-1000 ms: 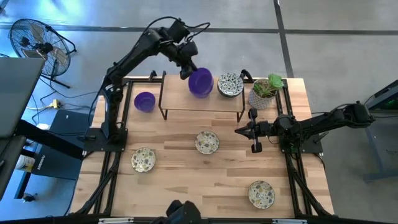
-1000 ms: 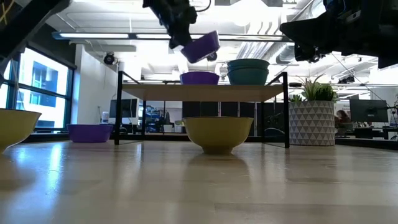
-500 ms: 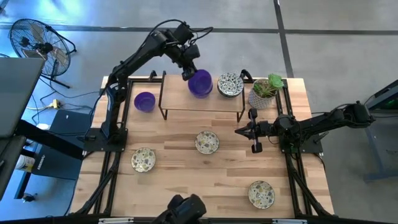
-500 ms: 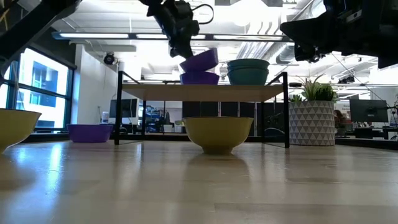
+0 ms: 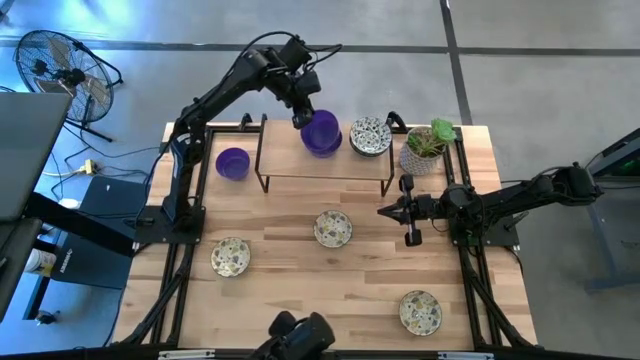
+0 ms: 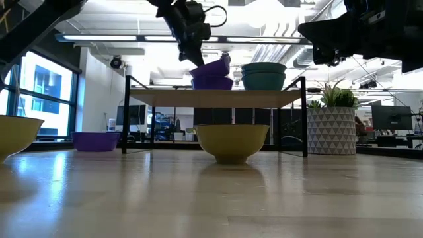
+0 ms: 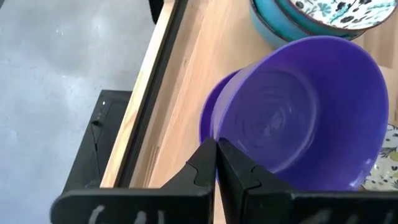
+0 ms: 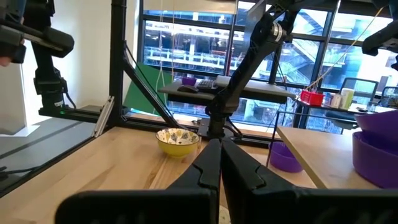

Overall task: Pick & Place Mini bowls
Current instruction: Stack the bottom violet bowl on the violet bowl on the shelf

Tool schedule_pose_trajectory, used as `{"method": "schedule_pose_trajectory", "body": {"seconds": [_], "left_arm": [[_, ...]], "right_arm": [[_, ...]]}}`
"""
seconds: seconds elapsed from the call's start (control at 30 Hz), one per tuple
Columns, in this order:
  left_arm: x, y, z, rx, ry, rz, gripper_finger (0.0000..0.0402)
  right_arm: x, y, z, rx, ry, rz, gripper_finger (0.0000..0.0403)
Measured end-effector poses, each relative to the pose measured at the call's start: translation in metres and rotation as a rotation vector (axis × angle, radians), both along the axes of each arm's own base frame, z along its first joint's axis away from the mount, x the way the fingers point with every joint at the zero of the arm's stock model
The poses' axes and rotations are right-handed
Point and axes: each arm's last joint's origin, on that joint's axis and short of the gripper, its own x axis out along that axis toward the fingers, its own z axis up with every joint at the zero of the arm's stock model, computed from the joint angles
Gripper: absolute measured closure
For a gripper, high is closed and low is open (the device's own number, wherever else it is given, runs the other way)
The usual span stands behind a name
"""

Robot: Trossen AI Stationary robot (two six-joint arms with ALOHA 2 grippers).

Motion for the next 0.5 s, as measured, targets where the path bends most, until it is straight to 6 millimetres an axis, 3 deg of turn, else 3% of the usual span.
{"method": "schedule_pose_trajectory", "body": {"seconds": [0.3,0.5], "left_arm": [[0.012,0.005,-0.020,-0.021,0.042,-0.003,0.0398],[0.017,0.004,-0.025,-0.023,0.053,-0.015,0.0352]], "right_arm": [[0.000,0.000,0.000,0.000,0.000,0.005,0.0402],[0.000,0.000,0.000,-0.001,0.001,0.005,0.0402]]}}
